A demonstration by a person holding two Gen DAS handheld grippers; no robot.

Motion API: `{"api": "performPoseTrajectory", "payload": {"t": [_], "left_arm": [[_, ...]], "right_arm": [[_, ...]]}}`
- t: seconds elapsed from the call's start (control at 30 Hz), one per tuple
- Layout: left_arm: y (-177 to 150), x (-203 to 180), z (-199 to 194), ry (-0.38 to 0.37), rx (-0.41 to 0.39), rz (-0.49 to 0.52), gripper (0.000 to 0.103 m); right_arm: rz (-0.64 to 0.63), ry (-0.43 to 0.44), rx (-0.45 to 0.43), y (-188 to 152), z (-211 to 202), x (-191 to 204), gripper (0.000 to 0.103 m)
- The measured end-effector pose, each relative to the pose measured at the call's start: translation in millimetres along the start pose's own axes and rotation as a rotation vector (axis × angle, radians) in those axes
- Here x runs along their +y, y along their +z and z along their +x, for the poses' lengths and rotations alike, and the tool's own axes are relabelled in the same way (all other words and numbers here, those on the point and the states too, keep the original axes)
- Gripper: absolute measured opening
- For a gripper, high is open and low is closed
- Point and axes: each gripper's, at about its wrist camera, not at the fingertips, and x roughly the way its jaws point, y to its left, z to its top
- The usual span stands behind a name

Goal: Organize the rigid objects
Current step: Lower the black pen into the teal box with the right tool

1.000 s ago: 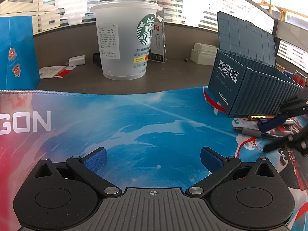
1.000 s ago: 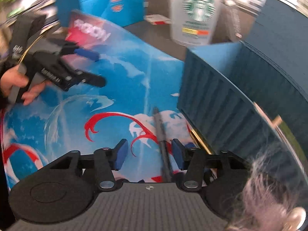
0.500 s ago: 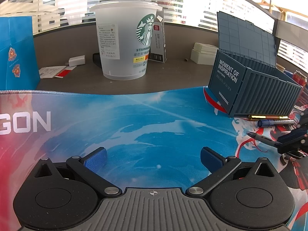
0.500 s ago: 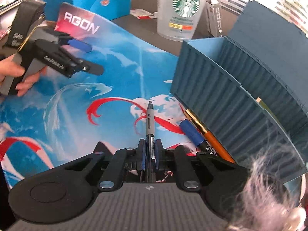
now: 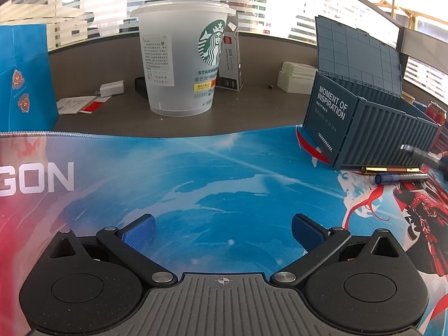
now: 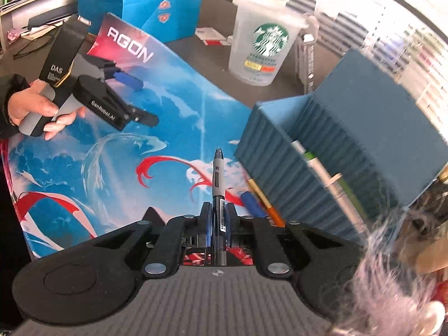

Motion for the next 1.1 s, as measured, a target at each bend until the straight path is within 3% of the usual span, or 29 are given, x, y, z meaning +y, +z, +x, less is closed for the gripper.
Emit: {"api": "performPoseTrajectory", "payload": {"t": [0.47,1.1], "left_arm": [[0,0,0,0.001,0.000,0.001,0.103],[-1,-1,1,0.008,0.003,0.009,0.103]], "right_arm": [[-0.024,-0.044,0.004,23,-24,-30,0.009],[-0.012,-0.069,0.042,51,14,-96,0.009]]}}
